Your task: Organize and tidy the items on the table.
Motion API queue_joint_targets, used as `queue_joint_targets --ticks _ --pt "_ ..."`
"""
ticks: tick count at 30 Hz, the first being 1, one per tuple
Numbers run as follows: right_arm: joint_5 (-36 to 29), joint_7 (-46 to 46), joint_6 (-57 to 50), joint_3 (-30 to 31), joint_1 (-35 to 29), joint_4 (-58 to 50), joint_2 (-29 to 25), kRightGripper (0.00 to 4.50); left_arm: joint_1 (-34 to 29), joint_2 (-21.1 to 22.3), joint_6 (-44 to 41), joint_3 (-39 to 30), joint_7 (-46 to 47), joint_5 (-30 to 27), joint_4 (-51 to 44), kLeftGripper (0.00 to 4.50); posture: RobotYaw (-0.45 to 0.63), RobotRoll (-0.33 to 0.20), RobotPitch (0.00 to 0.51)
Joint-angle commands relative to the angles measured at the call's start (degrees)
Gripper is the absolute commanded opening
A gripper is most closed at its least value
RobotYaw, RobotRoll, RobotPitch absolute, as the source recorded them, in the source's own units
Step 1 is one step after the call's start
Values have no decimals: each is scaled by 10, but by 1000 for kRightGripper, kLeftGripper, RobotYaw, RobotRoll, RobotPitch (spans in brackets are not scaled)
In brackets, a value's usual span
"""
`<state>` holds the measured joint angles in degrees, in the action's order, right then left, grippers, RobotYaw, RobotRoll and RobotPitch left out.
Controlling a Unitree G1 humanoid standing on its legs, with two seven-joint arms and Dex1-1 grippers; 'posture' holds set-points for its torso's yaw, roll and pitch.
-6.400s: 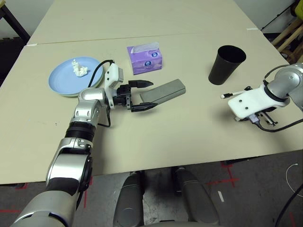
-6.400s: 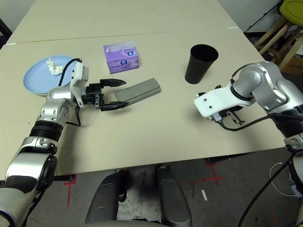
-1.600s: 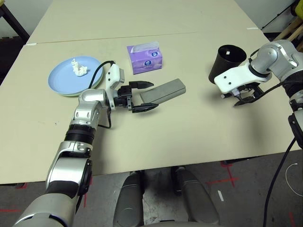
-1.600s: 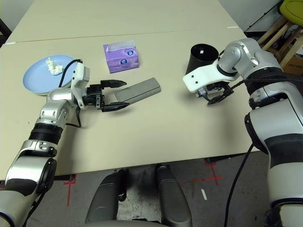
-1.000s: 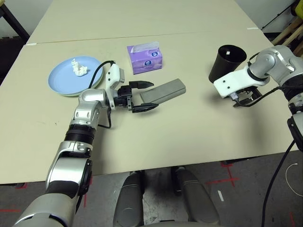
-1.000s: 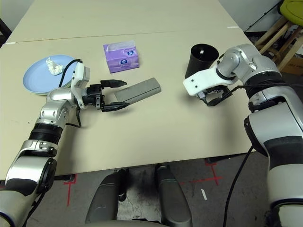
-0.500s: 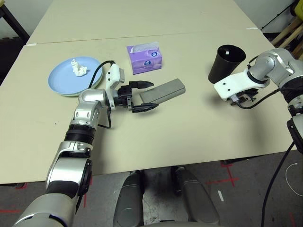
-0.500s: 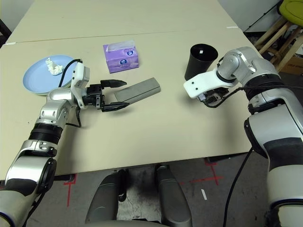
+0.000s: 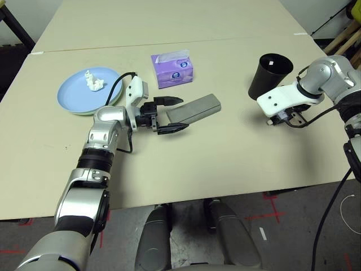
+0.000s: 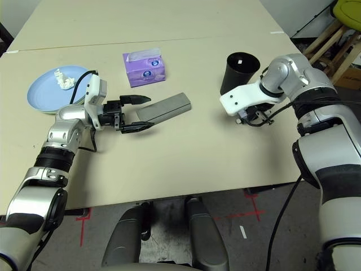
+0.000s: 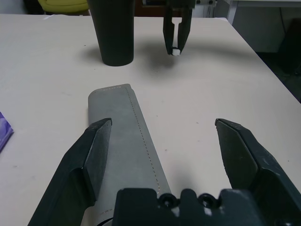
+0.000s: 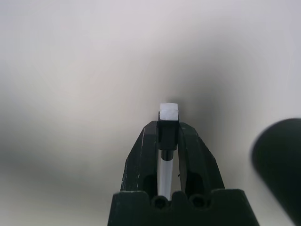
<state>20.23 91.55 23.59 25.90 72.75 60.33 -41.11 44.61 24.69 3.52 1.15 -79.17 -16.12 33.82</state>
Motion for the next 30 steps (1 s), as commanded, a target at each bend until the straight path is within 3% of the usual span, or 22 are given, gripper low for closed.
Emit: queue_joint_targets --ticks 1,4,7,12,17,23,30 --pt "-141 9 -123 -14 -43 -70 -15 426 1 -4 6 7 -1 0 -5 4500 54 0 228" --pt "-256 9 -267 -51 -85 -157 -24 426 2 -6 8 6 -1 0 -3 4500 50 0 222" --pt "-297 9 -330 -92 -125 -212 -30 426 2 -5 10 7 -2 1 0 4500 45 0 219" --pt "-387 -55 -397 -209 -193 -292 9 426 1 -7 10 8 -2 1 -1 4500 47 0 218" --pt "-473 -189 -441 -317 -286 -439 81 426 -5 -7 10 4 0 -2 -7 4500 42 0 212" --pt "-493 -383 -418 -382 -362 -579 180 426 -7 -7 9 5 1 -1 -8 4500 33 0 208" --pt "-446 -579 -319 -420 -373 -632 258 426 -9 -12 12 7 5 0 -8 4500 20 0 208"
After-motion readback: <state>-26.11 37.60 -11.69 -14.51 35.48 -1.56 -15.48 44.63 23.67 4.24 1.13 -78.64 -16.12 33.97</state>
